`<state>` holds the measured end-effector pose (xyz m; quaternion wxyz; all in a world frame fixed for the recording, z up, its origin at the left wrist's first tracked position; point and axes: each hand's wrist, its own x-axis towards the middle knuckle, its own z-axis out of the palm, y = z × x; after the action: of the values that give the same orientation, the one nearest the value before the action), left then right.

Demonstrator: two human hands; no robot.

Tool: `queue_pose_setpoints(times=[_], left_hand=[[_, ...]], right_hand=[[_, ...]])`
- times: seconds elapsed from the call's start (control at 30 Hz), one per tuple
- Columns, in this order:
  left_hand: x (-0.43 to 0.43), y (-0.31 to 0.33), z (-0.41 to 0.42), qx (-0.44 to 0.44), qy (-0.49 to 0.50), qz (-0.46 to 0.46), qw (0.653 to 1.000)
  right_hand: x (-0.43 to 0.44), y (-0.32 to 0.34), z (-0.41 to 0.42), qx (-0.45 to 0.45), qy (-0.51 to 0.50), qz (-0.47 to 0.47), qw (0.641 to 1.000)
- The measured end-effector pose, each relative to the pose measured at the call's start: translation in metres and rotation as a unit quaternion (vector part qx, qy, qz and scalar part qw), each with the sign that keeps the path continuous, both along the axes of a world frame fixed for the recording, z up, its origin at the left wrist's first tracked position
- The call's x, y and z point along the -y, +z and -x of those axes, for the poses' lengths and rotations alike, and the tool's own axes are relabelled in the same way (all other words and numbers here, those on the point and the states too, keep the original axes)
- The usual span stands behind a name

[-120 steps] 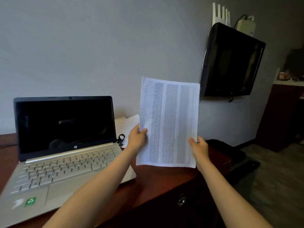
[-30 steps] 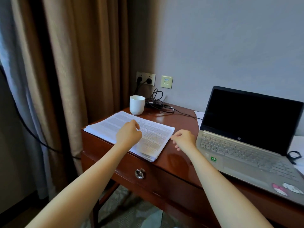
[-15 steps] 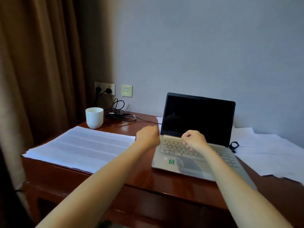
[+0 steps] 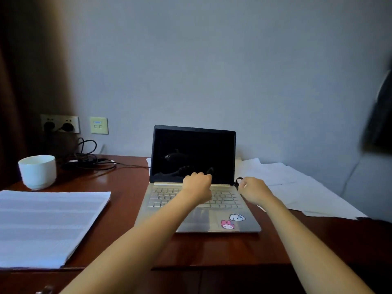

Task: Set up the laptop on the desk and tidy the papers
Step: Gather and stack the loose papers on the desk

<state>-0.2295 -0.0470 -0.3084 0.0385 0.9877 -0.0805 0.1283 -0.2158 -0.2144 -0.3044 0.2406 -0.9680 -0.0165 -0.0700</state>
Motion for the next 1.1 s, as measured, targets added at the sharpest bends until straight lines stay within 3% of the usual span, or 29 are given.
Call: queue_pose_setpoints(times=[0.33, 0.67, 0.77, 0.87, 1.1], left_hand=[[0.085, -0.009, -0.010, -0.030, -0.089, -0.008, 0.996], [0.155, -0.046, -0.015, -0.132, -0.158, 0.030, 0.978], [0.174, -0.061, -0.015, -0.143, -0.153, -0.002, 0.978], [0.188, -0.075, -0.023, -0.142, -0.129, 0.023, 0.981], [0.216, -0.086, -0.041, -0.112, -0.058, 0.019, 0.992]], right_hand=[[0.080, -0.017, 0.010, -0.039, -0.082, 0.064, 0.994], [0.133, -0.066, 0.018, -0.134, -0.114, 0.147, 0.973], [0.140, -0.081, 0.018, -0.091, -0.148, 0.127, 0.976], [0.145, -0.093, 0.014, -0.059, -0.173, 0.093, 0.979], [0.155, -0.098, -0.004, -0.049, -0.175, 0.074, 0.981]])
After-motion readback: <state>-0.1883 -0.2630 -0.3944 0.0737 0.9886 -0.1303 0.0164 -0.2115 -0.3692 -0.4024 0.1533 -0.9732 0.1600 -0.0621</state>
